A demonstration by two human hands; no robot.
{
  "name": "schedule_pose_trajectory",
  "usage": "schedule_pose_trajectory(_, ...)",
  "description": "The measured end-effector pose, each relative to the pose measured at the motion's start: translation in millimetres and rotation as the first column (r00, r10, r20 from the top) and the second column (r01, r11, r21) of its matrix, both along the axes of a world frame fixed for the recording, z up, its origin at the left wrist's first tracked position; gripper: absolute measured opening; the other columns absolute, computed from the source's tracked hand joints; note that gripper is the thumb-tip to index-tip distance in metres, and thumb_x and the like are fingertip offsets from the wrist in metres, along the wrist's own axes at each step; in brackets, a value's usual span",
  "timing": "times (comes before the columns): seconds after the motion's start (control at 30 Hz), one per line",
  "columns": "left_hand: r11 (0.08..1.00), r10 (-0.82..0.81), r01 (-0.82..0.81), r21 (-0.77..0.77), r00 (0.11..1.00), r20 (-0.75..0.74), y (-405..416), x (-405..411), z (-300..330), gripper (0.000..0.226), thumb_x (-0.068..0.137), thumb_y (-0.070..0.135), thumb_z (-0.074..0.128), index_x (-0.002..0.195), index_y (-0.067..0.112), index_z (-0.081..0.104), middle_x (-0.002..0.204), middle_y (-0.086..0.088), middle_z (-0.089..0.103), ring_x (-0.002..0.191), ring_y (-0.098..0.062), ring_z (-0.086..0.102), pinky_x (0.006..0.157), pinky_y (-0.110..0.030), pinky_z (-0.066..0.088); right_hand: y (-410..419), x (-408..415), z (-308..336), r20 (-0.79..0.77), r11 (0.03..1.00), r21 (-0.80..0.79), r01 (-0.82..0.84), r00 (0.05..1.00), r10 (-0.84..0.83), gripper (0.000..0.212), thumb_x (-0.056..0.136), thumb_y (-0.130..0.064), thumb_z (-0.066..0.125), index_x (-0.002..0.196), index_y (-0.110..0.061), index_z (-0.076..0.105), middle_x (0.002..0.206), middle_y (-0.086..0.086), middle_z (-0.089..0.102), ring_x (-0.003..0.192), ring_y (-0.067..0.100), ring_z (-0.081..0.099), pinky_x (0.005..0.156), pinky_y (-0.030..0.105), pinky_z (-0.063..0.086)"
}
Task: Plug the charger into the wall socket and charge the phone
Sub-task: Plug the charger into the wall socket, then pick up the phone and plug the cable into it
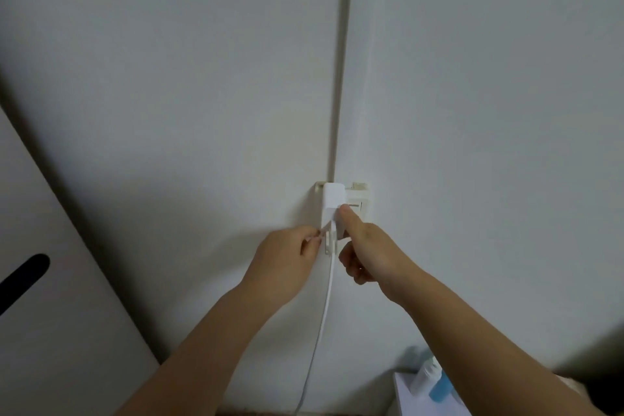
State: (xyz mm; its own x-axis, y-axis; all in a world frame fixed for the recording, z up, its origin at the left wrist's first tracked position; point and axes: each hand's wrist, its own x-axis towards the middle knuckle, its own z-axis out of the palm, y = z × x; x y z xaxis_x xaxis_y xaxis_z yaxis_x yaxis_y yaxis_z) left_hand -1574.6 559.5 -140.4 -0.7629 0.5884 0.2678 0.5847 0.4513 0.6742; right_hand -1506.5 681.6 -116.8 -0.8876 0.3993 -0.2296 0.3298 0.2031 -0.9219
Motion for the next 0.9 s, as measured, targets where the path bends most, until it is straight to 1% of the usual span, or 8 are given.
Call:
schedule_pose_trajectory(0.17, 1.0, 0.001, 0.0, -0.021, 0.999, 0.049, -16, 9, -18, 0.023, 0.09, 0.023, 0.045, 0.103, 0.022, 0.064, 0.071, 0.009, 0.062, 0.068, -0.013, 0.06, 0.062, -0.019, 0.043, -6, 22, -17, -0.031, 0.989, 0.146, -0.014, 0.999, 0.019, 0.043, 0.096, -0.045, 0.032, 0.093, -0.013, 0.062, 0.062, 0.001, 0.054, 0.05, 0.014, 0.048, 0.05, 0.023, 0.04)
schedule_pose_trajectory(0.27, 0.999, -0.001, 0.005, -0.042, 0.995, 0.1, -26, 16, -33, 0.02, 0.089, 0.022, 0.047, 0.098, 0.021, 0.065, 0.071, 0.008, 0.062, 0.07, -0.015, 0.061, 0.064, -0.021, 0.044, -8, 32, -31, 0.003, 0.978, 0.207, -0.022, 1.0, 0.021, 0.028, 0.095, -0.03, 0.038, 0.094, -0.015, 0.062, 0.065, 0.001, 0.057, 0.051, 0.013, 0.051, 0.049, 0.023, 0.042)
schedule_pose_trajectory(0.4, 0.994, -0.026, 0.04, -0.099, 0.991, 0.135, -37, 26, -58, 0.02, 0.088, 0.021, 0.048, 0.098, 0.022, 0.065, 0.067, 0.017, 0.057, 0.067, -0.005, 0.057, 0.059, -0.015, 0.039, -11, 51, -55, 0.084, 0.956, 0.29, -0.042, 0.996, 0.018, 0.019, 0.092, -0.02, 0.043, 0.095, -0.019, 0.062, 0.066, -0.003, 0.058, 0.052, 0.01, 0.055, 0.047, 0.019, 0.044)
schedule_pose_trajectory(0.5, 0.985, -0.014, 0.04, -0.167, 0.988, 0.152, -48, 35, -83, 0.019, 0.089, 0.023, 0.049, 0.098, 0.022, 0.066, 0.07, 0.016, 0.058, 0.068, -0.004, 0.057, 0.058, -0.015, 0.038, -13, 72, -76, 0.147, 0.931, 0.353, -0.091, 0.988, 0.04, 0.021, 0.093, -0.021, 0.044, 0.102, -0.018, 0.063, 0.072, -0.006, 0.057, 0.064, 0.015, 0.059, 0.066, 0.031, 0.053)
schedule_pose_trajectory(0.6, 0.969, 0.019, 0.02, -0.246, 0.988, 0.151, -63, 49, -110, 0.017, 0.087, 0.022, 0.052, 0.094, 0.022, 0.067, 0.078, 0.01, 0.063, 0.064, -0.001, 0.054, 0.058, -0.014, 0.038, -11, 92, -97, 0.21, 0.925, 0.363, -0.11, 0.977, 0.034, 0.024, 0.093, -0.021, 0.044, 0.106, -0.016, 0.063, 0.083, -0.004, 0.057, 0.075, 0.016, 0.057, 0.082, 0.036, 0.053)
schedule_pose_trajectory(0.73, 0.918, 0.091, -0.004, -0.396, 0.976, 0.2, -80, 72, -147, 0.015, 0.086, 0.02, 0.053, 0.092, 0.019, 0.068, 0.091, -0.002, 0.073, 0.08, -0.02, 0.063, 0.073, -0.03, 0.049, -5, 120, -124, 0.284, 0.928, 0.347, -0.136, 0.958, 0.034, 0.024, 0.092, -0.021, 0.045, 0.107, -0.015, 0.063, 0.091, -0.002, 0.057, 0.091, 0.021, 0.062, 0.087, 0.035, 0.051)
schedule_pose_trajectory(0.8, 0.884, 0.117, -0.011, -0.467, 0.973, 0.199, -86, 84, -162, 0.017, 0.087, 0.021, 0.052, 0.092, 0.019, 0.068, 0.096, -0.004, 0.073, 0.09, -0.023, 0.064, 0.077, -0.031, 0.05, 0, 133, -137, 0.296, 0.924, 0.356, -0.139, 0.955, 0.029, 0.023, 0.092, -0.02, 0.045, 0.106, -0.015, 0.063, 0.095, 0.0, 0.06, 0.09, 0.017, 0.06, 0.085, 0.03, 0.051)
schedule_pose_trajectory(0.9, 0.832, 0.147, -0.009, -0.554, 0.967, 0.206, -92, 104, -177, 0.02, 0.088, 0.025, 0.047, 0.096, 0.024, 0.066, 0.104, -0.002, 0.072, 0.098, -0.02, 0.063, 0.078, -0.029, 0.048, 8, 152, -153, 0.333, 0.911, 0.373, -0.177, 0.942, 0.047, 0.024, 0.092, -0.018, 0.044, 0.106, -0.013, 0.063, 0.104, 0.005, 0.065, 0.084, 0.012, 0.052, 0.071, 0.021, 0.044)
